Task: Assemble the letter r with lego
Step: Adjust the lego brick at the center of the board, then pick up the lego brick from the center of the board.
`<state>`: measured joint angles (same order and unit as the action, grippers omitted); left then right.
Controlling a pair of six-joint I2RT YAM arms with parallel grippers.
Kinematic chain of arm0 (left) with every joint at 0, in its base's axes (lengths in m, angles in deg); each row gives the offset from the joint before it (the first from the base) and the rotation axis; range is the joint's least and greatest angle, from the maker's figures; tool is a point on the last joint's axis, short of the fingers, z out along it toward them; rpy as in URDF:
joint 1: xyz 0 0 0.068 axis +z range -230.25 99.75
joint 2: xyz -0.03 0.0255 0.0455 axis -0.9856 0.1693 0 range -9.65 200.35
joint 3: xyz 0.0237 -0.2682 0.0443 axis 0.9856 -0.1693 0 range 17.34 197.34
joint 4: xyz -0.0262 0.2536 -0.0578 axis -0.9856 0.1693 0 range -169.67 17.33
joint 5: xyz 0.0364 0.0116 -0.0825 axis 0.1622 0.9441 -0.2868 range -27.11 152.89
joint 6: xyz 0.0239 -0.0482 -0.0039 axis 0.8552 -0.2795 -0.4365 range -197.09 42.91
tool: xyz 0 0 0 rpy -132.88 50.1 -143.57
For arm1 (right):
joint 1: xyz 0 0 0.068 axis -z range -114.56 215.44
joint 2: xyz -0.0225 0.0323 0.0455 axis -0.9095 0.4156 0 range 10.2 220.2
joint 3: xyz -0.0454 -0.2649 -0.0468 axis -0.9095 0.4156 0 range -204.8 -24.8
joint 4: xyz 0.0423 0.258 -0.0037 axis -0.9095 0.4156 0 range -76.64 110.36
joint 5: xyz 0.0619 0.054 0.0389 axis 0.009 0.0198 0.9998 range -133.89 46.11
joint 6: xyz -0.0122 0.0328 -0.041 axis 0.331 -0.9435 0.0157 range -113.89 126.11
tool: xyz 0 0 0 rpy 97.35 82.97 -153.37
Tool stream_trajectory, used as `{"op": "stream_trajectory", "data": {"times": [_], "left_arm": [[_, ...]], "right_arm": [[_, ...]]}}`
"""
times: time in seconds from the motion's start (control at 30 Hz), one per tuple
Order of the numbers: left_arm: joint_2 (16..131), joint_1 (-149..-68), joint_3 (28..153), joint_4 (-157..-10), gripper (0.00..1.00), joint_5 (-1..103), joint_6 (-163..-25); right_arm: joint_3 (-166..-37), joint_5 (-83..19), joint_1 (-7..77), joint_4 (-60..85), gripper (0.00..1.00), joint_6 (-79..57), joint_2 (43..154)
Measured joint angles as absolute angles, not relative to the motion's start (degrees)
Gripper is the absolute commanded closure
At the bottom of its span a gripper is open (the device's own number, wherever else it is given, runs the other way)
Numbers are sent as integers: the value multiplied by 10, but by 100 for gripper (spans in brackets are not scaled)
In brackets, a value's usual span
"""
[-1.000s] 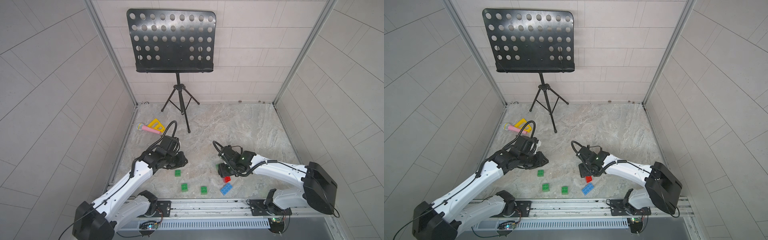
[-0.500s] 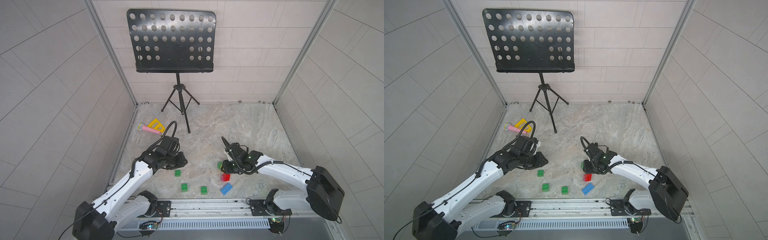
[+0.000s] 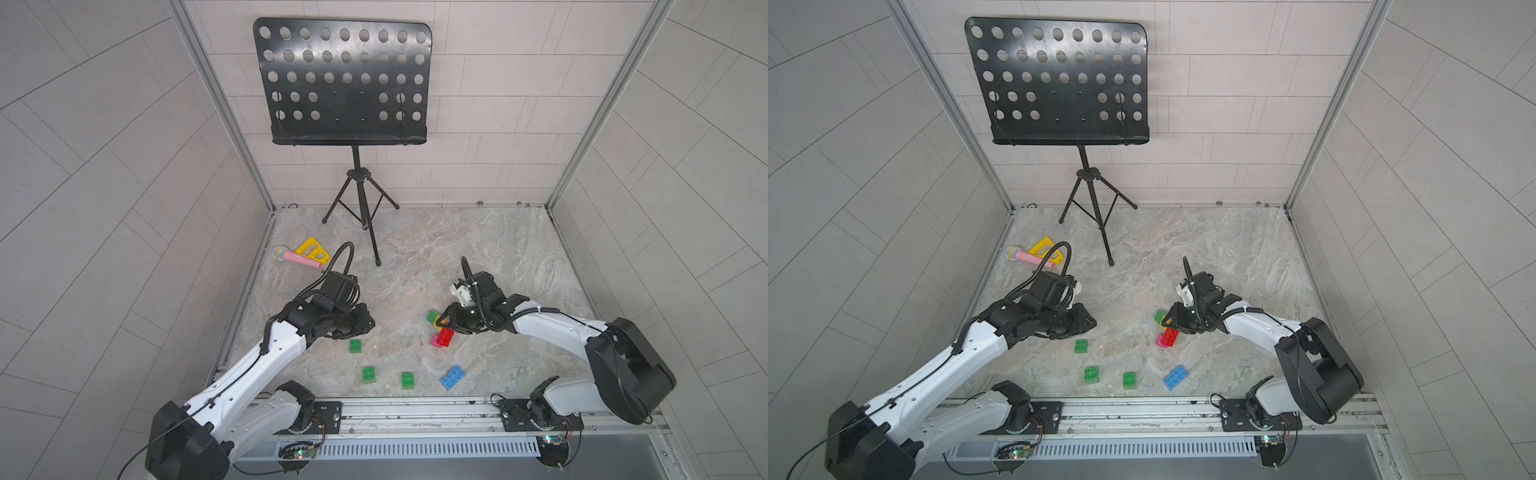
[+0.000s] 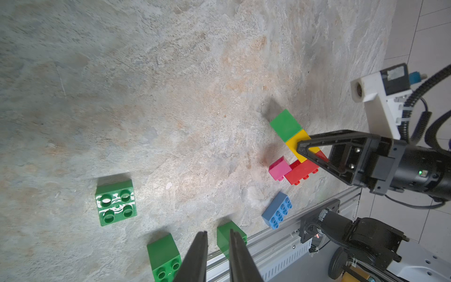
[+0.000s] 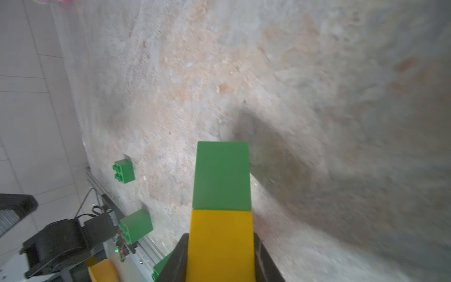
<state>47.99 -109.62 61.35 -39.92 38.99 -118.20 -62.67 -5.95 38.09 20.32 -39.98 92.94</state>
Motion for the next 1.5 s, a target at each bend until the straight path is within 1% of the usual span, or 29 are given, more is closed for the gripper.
{"op": "stream_trajectory", "data": {"times": [0.07,0.1,0.13,0.17,0.2,0.27,0.4,0.53,0.63,0.7,0.87,0.93,1.03,1.2,1.4,1.43,1.47,1.5], "left_arm": [[480,-1096,614,-399,78,390,-1182],[480,-1096,614,-399,78,391,-1182],[480,-1096,614,-399,78,392,-1182],[480,-1096,614,-399,78,392,-1182],[480,-1096,614,-399,78,394,-1182],[480,-1096,614,-399,78,396,-1182],[480,-1096,616,-390,78,402,-1182],[483,-1096,629,-380,75,414,-1175],[486,-1096,638,-367,68,431,-1164],[488,-1096,641,-358,62,446,-1155],[490,-1096,641,-325,49,488,-1135],[490,-1096,641,-315,45,500,-1128],[487,-1096,641,-306,40,509,-1121],[471,-1096,641,-288,36,517,-1123],[423,-1099,633,-279,33,510,-1145],[413,-1101,629,-278,28,509,-1149],[403,-1103,624,-275,25,507,-1154],[394,-1106,622,-273,25,507,-1160]], "right_arm": [[-637,-28,392,161,70,-408,966],[-645,-14,398,143,67,-410,986],[-654,-3,402,130,57,-412,1003],[-667,8,406,119,44,-414,1023],[-682,13,410,116,37,-412,1044],[-713,22,420,120,32,-407,1083],[-796,20,436,183,28,-373,1134],[-890,-6,451,275,26,-314,1144],[-944,-51,459,346,26,-263,1136],[-958,-88,461,394,25,-233,1118],[-926,-165,448,488,26,-198,1024],[-904,-194,425,518,24,-200,977],[-866,-223,359,549,21,-235,913],[-809,-252,210,565,20,-344,852],[-788,-306,72,547,22,-475,846],[-789,-313,56,542,22,-489,851],[-796,-320,36,538,22,-505,865],[-806,-327,19,538,21,-517,881]]}}
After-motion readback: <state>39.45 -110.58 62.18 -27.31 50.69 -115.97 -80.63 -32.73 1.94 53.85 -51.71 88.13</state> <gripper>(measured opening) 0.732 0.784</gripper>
